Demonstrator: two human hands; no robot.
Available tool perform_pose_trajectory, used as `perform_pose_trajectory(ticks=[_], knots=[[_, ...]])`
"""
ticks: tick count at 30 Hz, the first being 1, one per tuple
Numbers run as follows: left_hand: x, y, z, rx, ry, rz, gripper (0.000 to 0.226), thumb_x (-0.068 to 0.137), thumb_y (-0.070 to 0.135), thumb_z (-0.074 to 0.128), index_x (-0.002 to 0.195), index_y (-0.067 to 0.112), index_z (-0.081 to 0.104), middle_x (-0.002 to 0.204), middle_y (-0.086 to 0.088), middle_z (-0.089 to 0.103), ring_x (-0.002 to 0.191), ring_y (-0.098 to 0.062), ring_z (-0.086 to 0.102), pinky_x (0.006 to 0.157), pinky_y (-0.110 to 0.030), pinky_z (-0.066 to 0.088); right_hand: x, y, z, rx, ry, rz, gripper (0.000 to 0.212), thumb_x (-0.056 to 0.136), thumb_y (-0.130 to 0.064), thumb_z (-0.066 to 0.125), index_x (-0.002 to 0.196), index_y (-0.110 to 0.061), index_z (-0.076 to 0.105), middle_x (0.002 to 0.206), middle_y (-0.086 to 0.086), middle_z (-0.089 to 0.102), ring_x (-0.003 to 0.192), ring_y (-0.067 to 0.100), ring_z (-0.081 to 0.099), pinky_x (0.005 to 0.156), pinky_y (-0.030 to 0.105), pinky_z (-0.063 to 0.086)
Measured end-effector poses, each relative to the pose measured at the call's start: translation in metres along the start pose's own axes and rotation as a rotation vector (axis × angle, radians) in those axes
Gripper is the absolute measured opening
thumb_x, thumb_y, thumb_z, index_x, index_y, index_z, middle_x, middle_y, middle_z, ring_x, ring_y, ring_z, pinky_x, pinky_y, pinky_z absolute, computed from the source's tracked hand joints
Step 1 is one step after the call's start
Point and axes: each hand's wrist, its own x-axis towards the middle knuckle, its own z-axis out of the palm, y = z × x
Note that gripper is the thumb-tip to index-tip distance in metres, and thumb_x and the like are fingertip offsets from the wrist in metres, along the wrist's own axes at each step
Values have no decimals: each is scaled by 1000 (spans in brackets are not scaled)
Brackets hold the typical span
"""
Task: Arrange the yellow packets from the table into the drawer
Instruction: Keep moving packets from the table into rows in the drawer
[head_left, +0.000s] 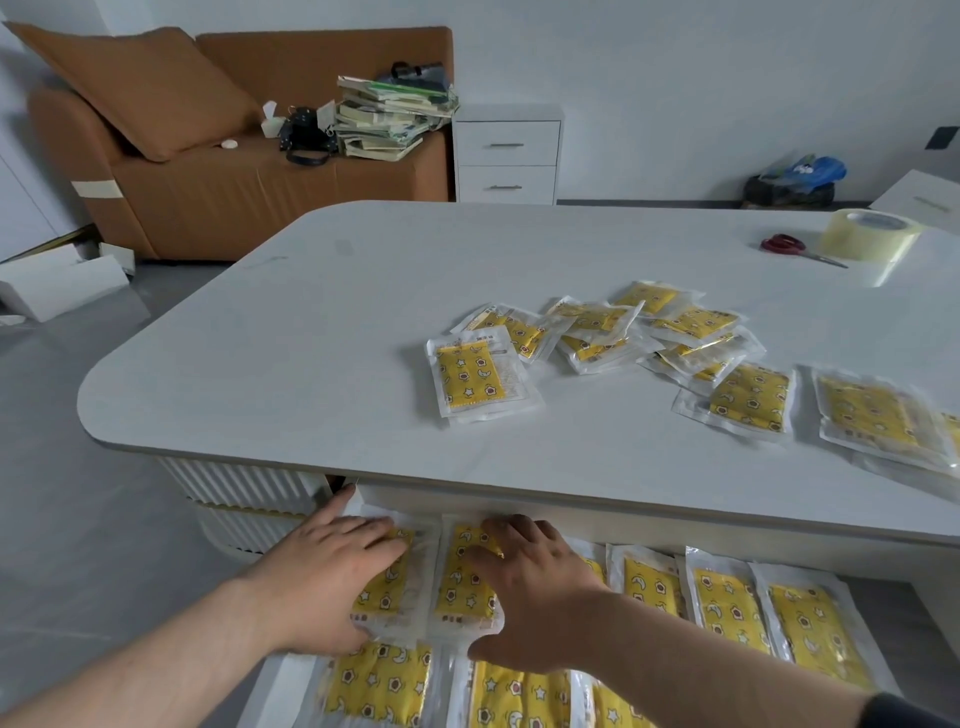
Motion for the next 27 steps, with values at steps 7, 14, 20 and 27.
perform_pose_trajectory(ticks=[7,14,20,27], knots=[[-1,0,3,5,8,-5,89,78,55,52,152,33,9,162,1,3,149,-17,-4,94,-23,-41,-1,-3,3,7,-16,-7,73,83,-60,55,144,-26,33,152,7,24,138,29,20,117,42,17],[0,0,5,-20,-17,3,94,75,60,53,152,32,7,162,3,1,148,-16,-7,85,-22,-44,-1,-3,4,42,2,18,73,81,-64,53,141,-27,37,151,5,27,141,28,18,119,41,12],[0,0,7,-17,-1,32,95,72,72,48,152,36,11,162,6,3,148,-13,-6,90,-26,-41,0,-2,-2,82,4,12,75,81,-66,55,143,-28,39,154,2,28,143,24,18,119,36,8],[1,0,11,-23,33,20,92,75,66,50,151,37,8,162,6,4,148,-11,-2,97,-29,-38,-3,0,0,-34,-104,-60,94,75,-72,58,150,-31,18,161,6,6,147,26,0,117,37,-6]])
